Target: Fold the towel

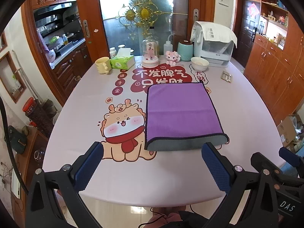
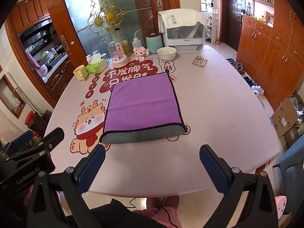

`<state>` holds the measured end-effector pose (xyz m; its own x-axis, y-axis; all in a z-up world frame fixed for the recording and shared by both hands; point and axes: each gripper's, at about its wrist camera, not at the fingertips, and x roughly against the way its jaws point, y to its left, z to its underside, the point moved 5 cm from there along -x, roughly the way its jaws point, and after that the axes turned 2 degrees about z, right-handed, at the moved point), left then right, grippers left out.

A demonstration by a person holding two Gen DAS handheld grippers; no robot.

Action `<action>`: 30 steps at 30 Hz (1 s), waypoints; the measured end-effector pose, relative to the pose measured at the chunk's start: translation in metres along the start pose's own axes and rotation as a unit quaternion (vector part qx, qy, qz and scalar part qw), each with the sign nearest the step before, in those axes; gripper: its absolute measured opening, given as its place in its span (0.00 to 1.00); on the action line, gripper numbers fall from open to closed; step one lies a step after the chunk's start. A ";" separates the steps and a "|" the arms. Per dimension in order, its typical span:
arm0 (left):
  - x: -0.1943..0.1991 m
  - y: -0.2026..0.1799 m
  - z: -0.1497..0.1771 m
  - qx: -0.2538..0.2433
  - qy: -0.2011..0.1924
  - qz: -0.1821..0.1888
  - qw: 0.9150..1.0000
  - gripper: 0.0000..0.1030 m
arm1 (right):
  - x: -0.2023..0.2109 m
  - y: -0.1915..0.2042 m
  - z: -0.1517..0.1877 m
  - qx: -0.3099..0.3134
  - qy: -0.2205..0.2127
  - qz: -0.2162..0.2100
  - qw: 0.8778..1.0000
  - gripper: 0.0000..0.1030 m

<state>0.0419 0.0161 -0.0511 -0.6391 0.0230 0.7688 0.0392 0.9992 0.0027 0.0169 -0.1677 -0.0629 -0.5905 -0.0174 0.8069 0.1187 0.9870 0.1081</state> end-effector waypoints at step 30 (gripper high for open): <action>-0.080 0.014 -0.008 -0.062 0.064 0.076 0.993 1.00 | -0.046 -0.021 -0.014 0.057 -0.056 -0.022 0.997 0.91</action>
<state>0.0993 0.0277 -0.1073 -0.5165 0.1612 0.8410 0.2272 0.9727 -0.0469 0.0531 -0.1894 -0.0940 -0.6799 -0.0486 0.7317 0.0041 0.9975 0.0701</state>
